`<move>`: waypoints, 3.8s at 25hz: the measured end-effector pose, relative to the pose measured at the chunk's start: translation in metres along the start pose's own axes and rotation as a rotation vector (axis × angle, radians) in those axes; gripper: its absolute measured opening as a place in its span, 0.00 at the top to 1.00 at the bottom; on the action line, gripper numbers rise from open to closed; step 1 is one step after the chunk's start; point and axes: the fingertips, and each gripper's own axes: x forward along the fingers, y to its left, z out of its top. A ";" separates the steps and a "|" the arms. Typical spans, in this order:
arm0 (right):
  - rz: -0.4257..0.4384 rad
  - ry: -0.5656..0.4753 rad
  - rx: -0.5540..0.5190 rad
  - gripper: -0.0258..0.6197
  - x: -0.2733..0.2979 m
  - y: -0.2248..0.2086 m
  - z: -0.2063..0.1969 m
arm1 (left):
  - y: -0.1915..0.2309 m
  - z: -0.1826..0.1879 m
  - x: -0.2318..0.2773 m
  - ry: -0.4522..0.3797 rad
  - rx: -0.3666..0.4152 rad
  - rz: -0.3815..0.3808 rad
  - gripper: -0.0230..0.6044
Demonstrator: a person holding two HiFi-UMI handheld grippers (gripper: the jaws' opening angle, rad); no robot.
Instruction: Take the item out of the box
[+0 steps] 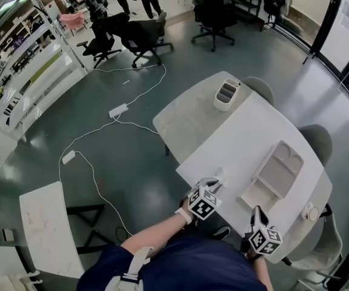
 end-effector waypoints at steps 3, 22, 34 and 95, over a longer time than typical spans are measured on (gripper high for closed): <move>0.012 -0.015 0.001 0.96 -0.003 -0.004 0.001 | -0.011 0.008 -0.011 -0.053 -0.010 0.007 0.86; 0.079 -0.083 0.017 0.96 -0.021 -0.017 0.023 | -0.067 0.048 -0.058 -0.182 0.003 0.016 0.96; 0.062 -0.189 0.021 0.96 -0.049 -0.033 0.062 | -0.094 0.078 -0.067 -0.227 0.059 -0.028 0.96; 0.059 -0.444 -0.173 0.96 -0.102 0.000 0.144 | -0.081 0.160 -0.125 -0.555 -0.045 -0.015 0.96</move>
